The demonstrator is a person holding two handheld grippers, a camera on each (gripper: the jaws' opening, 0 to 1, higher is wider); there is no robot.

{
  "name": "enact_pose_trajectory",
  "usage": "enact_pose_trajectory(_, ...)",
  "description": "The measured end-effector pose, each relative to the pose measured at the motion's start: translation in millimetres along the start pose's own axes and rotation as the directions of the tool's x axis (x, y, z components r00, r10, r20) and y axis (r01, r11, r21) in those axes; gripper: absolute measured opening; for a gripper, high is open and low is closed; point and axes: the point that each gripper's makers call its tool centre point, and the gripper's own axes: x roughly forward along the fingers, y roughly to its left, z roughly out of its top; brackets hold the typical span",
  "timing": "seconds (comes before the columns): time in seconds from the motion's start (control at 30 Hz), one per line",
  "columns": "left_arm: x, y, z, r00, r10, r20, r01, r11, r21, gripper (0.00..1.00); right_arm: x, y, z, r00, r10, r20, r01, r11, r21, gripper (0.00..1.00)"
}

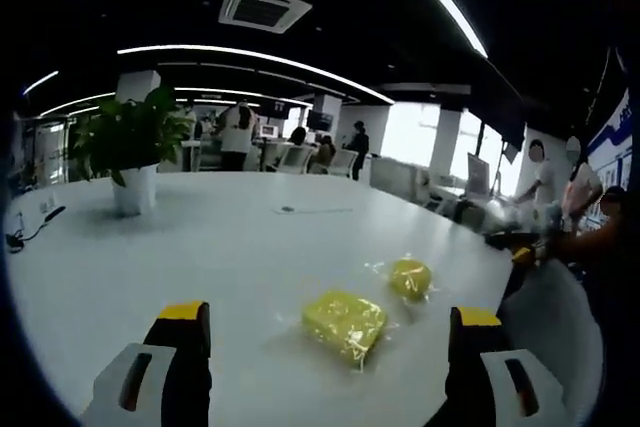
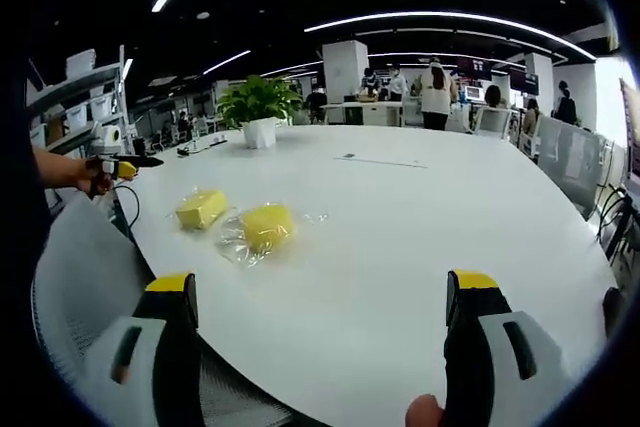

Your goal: Compare the silicone blocks by pressing each to a similar depth, holding the contact briefly, and releasing to observe deformation and rebound differences across the visible hardness samples.

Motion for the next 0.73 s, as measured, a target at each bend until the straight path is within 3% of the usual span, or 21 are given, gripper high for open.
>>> enact_pose_trajectory(0.73,-1.0,-7.0,-0.4,1.0,0.005,-0.012,-0.005,1.0,0.002,1.0,-5.1,-3.9,-9.4,1.0,-0.024,-0.01,0.024,0.999,0.026,0.97)
